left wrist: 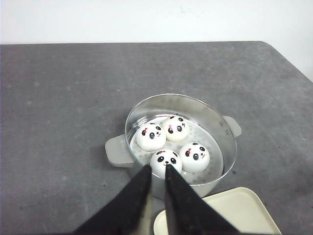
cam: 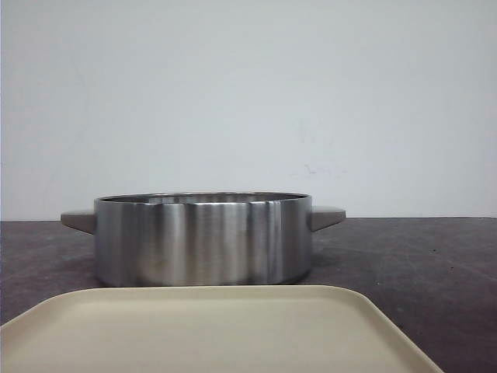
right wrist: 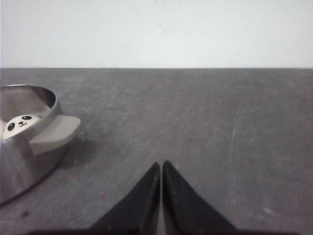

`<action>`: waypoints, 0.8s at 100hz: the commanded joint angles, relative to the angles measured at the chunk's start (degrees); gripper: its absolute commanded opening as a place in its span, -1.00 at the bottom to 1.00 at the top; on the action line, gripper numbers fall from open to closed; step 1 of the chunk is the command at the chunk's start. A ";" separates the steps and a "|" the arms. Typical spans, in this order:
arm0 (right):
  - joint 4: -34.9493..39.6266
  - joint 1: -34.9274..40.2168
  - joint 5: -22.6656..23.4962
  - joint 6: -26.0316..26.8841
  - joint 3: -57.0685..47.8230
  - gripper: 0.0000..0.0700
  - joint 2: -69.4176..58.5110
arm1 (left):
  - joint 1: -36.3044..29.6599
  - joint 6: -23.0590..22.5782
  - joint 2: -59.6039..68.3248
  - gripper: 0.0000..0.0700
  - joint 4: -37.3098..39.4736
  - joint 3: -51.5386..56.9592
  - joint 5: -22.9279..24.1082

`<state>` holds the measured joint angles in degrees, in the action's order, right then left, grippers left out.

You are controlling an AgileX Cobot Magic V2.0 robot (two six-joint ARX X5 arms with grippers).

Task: Steam buns

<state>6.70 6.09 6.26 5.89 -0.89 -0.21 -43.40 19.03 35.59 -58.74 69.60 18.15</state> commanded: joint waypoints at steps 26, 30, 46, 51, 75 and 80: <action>0.96 -0.28 -0.13 0.96 0.22 -0.98 0.00 | -0.50 0.04 0.26 -1.00 0.42 0.63 0.22; 0.70 -0.28 -0.13 0.96 0.22 -0.98 0.00 | -0.50 0.04 0.26 -1.00 0.42 0.63 0.22; -0.79 -0.28 -0.24 0.96 0.20 -0.98 0.00 | -0.50 0.04 0.26 -1.00 0.42 0.63 0.22; -1.16 -0.28 -0.24 0.96 0.20 -0.98 0.00 | -0.50 0.04 0.26 -1.00 0.42 0.63 0.22; -1.11 -0.28 -0.24 0.96 0.20 -0.98 0.00 | -0.50 0.07 0.26 -1.00 0.42 0.63 0.22; -1.11 -0.28 -0.24 0.96 0.20 -0.98 0.00 | -0.50 0.04 0.26 -1.00 0.42 0.63 0.22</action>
<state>6.24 5.67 6.07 6.26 -0.82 -0.21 -43.40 19.05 35.59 -58.74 69.60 18.15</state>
